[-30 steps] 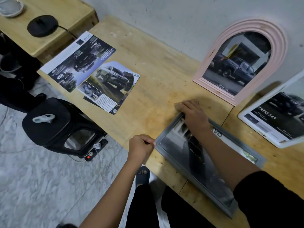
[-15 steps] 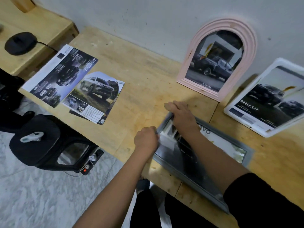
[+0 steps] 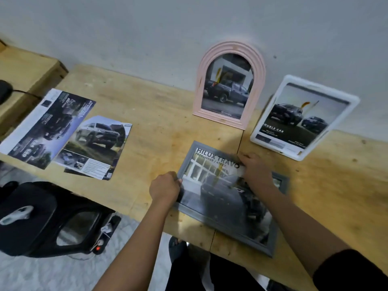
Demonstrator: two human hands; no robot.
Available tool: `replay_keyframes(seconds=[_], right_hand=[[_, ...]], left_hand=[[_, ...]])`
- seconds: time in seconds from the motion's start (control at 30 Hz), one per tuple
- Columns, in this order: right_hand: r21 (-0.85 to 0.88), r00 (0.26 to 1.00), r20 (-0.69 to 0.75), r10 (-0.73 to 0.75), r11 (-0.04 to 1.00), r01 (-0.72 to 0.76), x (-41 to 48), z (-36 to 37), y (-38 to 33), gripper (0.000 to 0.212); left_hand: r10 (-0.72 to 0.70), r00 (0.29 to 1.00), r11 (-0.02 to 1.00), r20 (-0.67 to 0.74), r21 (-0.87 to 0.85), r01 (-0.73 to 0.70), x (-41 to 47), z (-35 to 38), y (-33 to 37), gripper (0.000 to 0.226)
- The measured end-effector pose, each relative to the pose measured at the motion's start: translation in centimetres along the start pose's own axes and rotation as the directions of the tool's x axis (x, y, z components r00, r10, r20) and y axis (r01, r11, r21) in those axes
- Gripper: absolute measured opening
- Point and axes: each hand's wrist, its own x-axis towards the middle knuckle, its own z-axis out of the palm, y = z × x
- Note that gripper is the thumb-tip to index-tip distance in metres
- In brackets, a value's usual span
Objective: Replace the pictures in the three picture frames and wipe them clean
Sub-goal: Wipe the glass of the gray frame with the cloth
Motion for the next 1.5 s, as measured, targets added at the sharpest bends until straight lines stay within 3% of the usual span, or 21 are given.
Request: replay_keyframes(seconds=[0.2, 0.4, 0.57, 0.77, 0.9, 1.03, 1.2, 1.27, 1.4, 1.5], right_hand=[[-0.052, 0.993, 0.024, 0.113, 0.992, -0.111, -3.4, -2.6, 4.4, 0.039], [-0.015, 0.974, -0.027, 0.227, 0.974, -0.227, -7.0, -2.4, 6.3, 0.064], [0.092, 0.940, -0.127, 0.317, 0.947, -0.307, -9.7, -2.2, 5.7, 0.047], [0.117, 0.909, -0.097, 0.405, 0.912, -0.393, -12.2, -2.6, 3.1, 0.040], [0.086, 0.842, -0.027, 0.538, 0.841, -0.535, -15.5, -1.6, 0.4, 0.046], [0.154, 0.747, -0.046, 0.664, 0.743, -0.651, -18.8, -0.5, -2.9, 0.045], [0.106, 0.619, 0.007, 0.785, 0.615, -0.781, -21.4, 0.9, -6.8, 0.038], [0.208, 0.595, -0.032, 0.803, 0.588, -0.782, -21.5, 1.5, -7.4, 0.040], [0.362, 0.630, -0.169, 0.758, 0.642, -0.676, -20.9, 1.7, -6.6, 0.042], [0.290, 0.651, -0.216, 0.727, 0.685, -0.668, -20.1, 1.9, -6.2, 0.040]], left_hand=[[0.002, 1.000, 0.999, 0.016, 0.046, -0.002, 0.1, -0.3, 0.1, 0.027], [0.030, 1.000, 0.997, 0.009, 0.067, -0.031, 0.3, -0.1, -0.1, 0.027], [0.059, 0.998, 0.994, 0.021, 0.091, -0.060, 0.7, 0.1, -0.2, 0.028], [0.110, 0.989, 0.987, 0.103, 0.109, -0.121, 1.7, 0.1, -0.7, 0.032], [0.146, 0.976, 0.980, 0.163, 0.112, -0.166, 2.4, -0.2, -0.9, 0.035], [0.190, 0.953, 0.973, 0.235, 0.086, -0.215, 3.3, -0.2, -1.4, 0.040], [0.241, 0.941, 0.960, 0.239, 0.082, -0.267, 3.3, -0.6, -1.6, 0.041], [0.255, 0.937, 0.955, 0.240, 0.089, -0.283, 3.0, -0.7, -1.6, 0.041], [0.265, 0.925, 0.957, 0.270, 0.041, -0.287, 1.6, 0.2, -2.7, 0.037], [0.268, 0.928, 0.959, 0.260, 0.016, -0.282, 1.0, 0.7, -3.2, 0.036]])
